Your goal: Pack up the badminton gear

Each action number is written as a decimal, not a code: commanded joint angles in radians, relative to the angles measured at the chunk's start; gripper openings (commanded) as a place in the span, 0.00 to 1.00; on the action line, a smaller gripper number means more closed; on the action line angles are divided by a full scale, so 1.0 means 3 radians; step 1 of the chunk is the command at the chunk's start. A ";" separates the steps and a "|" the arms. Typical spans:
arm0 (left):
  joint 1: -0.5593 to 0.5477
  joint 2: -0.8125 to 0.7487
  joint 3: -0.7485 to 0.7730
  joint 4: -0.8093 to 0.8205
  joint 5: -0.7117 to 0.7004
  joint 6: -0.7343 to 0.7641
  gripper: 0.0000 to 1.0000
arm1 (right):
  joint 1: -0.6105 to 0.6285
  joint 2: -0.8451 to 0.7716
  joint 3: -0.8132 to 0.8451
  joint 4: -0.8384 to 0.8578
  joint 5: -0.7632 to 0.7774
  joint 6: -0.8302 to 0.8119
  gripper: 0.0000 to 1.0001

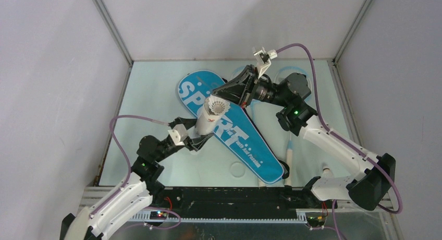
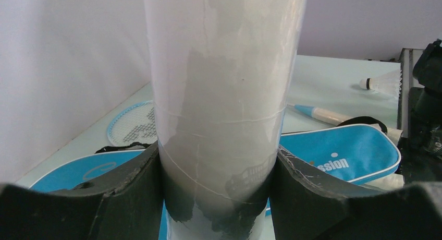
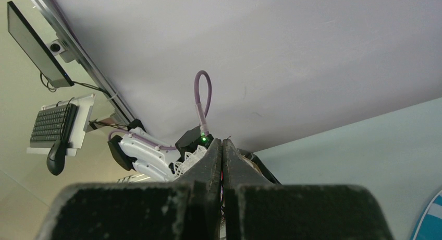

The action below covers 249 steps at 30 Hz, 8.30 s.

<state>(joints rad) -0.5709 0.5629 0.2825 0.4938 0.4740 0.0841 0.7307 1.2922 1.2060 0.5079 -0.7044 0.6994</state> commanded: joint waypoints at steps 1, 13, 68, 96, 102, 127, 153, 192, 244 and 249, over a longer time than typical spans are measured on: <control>0.0006 -0.0029 0.0042 0.0392 0.0097 -0.0103 0.39 | 0.0042 0.0032 -0.0005 0.0056 -0.0006 -0.0108 0.00; 0.0006 -0.0020 0.0036 0.0446 0.0115 -0.0175 0.39 | 0.0402 -0.0131 -0.0005 -0.0508 0.0917 -0.1180 0.05; 0.0006 -0.0018 -0.0478 0.1558 -0.1753 -0.0403 0.44 | -0.3370 -0.1749 -0.1143 -0.4232 0.2924 -0.0469 0.99; 0.0011 0.0512 -0.0378 0.1579 -0.2138 -0.0191 0.43 | -0.3658 -0.0333 -0.1196 -0.3532 0.2769 -0.0771 0.99; 0.0011 0.0699 -0.0310 0.1630 -0.2155 -0.0167 0.43 | -0.3754 -0.0143 -0.1111 -0.3567 0.2718 -0.0770 0.99; 0.0009 0.0553 0.0482 0.0232 -0.1634 -0.0697 0.41 | -0.2017 0.0081 -0.1160 -0.2746 0.3719 -0.0542 0.99; -0.0025 0.0811 0.1165 -0.0525 -0.1035 -0.0756 0.40 | -0.3379 -0.0774 -0.1926 -0.4328 0.3560 0.0186 0.99; -0.0024 0.0888 0.1069 -0.0252 -0.1183 -0.0168 0.39 | -0.3312 -0.0065 -0.1844 -0.4424 0.3828 0.0026 0.46; -0.0023 0.0617 0.0913 -0.0510 -0.2034 0.0113 0.39 | -0.3160 -0.0327 -0.1937 -0.4514 0.2702 0.0017 0.11; -0.0025 0.0500 0.0815 -0.0474 -0.2035 0.0070 0.40 | -0.2851 -0.0373 -0.1473 -0.4404 0.2556 -0.0031 0.01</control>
<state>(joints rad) -0.5739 0.7540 0.5377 0.2749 -0.1268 0.1127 -0.1894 1.1988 0.6289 -0.8677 0.1097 0.7147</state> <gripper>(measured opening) 0.644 0.309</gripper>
